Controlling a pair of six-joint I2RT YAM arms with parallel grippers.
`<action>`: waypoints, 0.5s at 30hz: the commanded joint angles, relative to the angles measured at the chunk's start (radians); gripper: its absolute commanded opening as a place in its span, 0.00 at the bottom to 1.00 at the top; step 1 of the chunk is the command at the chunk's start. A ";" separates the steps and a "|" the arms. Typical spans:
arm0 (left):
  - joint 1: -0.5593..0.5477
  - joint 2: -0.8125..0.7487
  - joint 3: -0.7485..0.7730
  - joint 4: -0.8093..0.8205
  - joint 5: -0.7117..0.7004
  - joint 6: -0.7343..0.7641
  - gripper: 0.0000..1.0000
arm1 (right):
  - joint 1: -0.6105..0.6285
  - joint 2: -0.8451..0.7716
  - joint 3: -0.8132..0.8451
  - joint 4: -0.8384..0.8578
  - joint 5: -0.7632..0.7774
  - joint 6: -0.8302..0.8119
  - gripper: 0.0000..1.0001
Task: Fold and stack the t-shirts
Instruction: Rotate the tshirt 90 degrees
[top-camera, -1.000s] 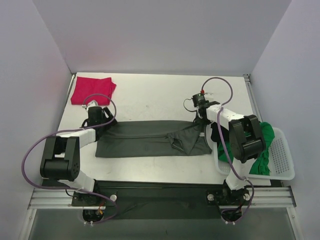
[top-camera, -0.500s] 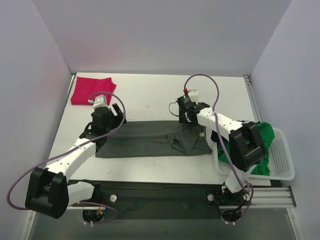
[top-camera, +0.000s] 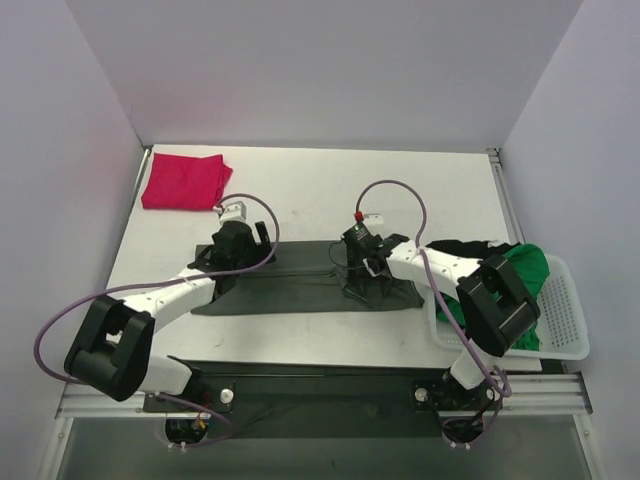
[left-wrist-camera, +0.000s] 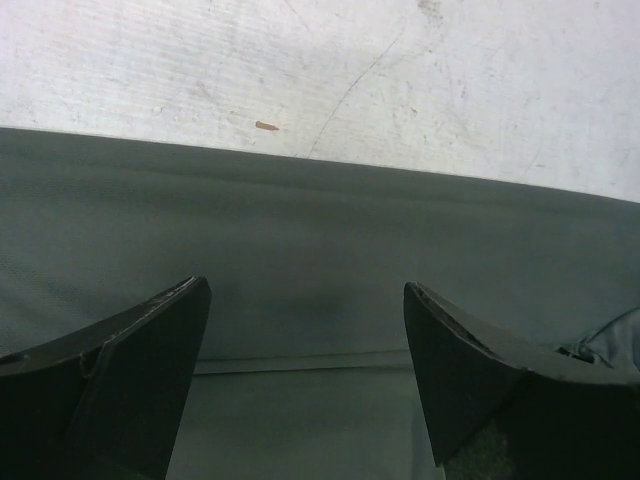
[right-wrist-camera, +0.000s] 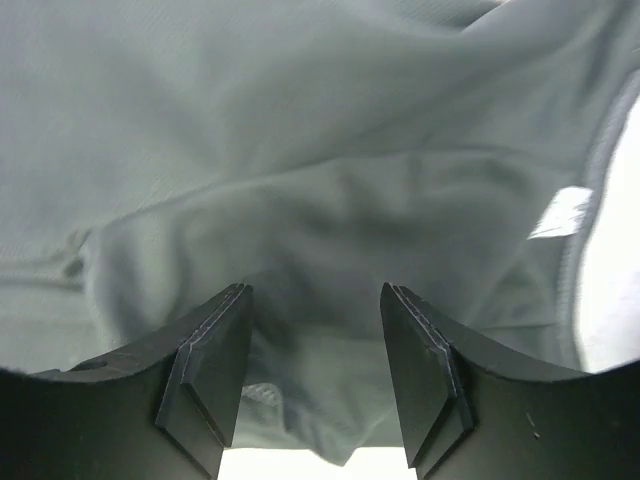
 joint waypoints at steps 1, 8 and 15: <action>-0.003 0.038 0.012 0.085 -0.017 0.001 0.90 | 0.033 -0.035 -0.020 0.019 -0.013 0.042 0.54; -0.002 0.120 0.027 0.121 -0.046 0.027 0.91 | 0.068 0.003 -0.028 0.023 -0.011 0.066 0.54; 0.000 0.160 0.006 0.130 -0.060 0.021 0.91 | 0.070 0.039 -0.038 0.022 -0.008 0.085 0.54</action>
